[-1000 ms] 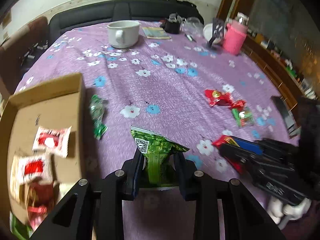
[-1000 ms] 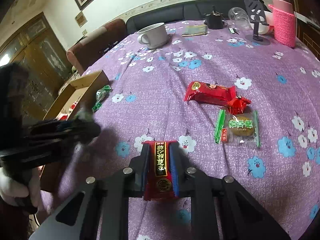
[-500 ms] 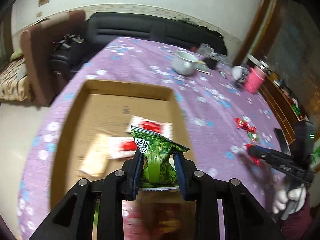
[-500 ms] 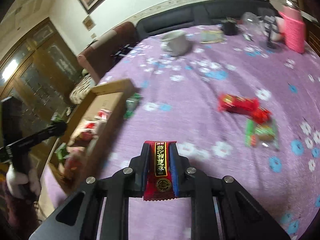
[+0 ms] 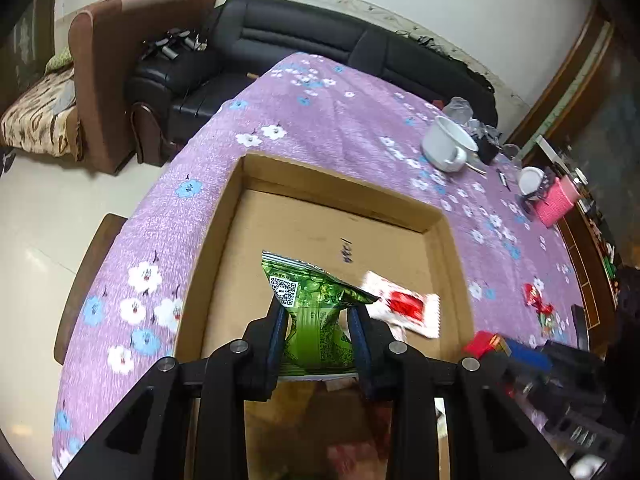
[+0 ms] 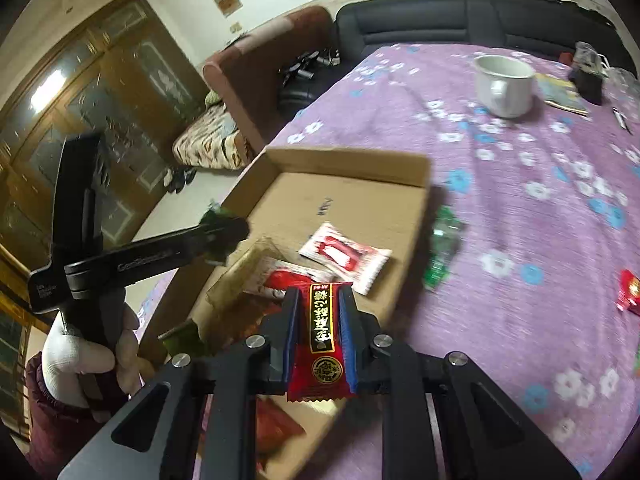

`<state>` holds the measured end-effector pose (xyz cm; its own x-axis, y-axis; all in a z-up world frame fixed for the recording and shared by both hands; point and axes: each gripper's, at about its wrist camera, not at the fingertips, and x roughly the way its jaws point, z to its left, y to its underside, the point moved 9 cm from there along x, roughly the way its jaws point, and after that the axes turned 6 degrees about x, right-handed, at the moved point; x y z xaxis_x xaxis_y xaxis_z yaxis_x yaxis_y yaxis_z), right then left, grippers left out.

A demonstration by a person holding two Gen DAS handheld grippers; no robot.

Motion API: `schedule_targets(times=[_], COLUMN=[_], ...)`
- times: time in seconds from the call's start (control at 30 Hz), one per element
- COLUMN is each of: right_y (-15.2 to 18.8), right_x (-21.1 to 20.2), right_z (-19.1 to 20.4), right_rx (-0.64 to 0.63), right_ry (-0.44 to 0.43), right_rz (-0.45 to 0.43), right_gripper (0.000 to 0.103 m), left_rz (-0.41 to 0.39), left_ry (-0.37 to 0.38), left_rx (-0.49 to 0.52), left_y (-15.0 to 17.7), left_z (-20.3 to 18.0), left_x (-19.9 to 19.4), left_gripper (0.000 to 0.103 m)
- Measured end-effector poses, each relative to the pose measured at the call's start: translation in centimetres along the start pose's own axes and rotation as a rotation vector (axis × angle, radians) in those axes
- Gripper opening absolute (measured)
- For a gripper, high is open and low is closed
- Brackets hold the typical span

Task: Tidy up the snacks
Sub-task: 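Carry the green bag and dark red packet over the box and release both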

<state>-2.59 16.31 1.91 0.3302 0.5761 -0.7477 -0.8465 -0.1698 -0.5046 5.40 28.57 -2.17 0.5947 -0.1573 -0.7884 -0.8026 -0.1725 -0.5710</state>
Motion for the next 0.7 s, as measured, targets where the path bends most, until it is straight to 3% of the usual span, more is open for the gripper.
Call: schedule_targets(times=[0.27, 0.33, 0.4, 0.47, 0.7], right_y=[-1.0, -1.5, -2.0, -2.3, -1.3], right_x=[4.2, 4.5, 4.4, 3.6, 0.2], right_z=[1.7, 1.8, 1.8, 1.5, -1.3], right_rx=[-0.019, -0.019, -0.015, -0.014, 0.031], right_ry=[0.010, 0.018, 0.010, 0.015, 0.015], right_rz=[0.035, 0.019, 0.003, -0.023, -0.057], right_gripper=[0.020, 0.022, 0.038, 0.042, 0.043], left_rz=[0.013, 0.007, -0.006, -0.022, -0.072], left_ry=[0.009, 0.022, 0.026, 0.033, 0.068], left_rx=[-0.042, -0.064, -0.076, -0.080, -0.091], left_y=[-0.3, -0.2, -0.2, -0.2, 0.0], left_z=[1.3, 1.7, 1.9, 2.0, 0.5], left_x=[1.6, 1.4, 1.0, 0.3, -2.5], left_gripper=[0.034, 0.048, 0.055, 0.056, 0.067])
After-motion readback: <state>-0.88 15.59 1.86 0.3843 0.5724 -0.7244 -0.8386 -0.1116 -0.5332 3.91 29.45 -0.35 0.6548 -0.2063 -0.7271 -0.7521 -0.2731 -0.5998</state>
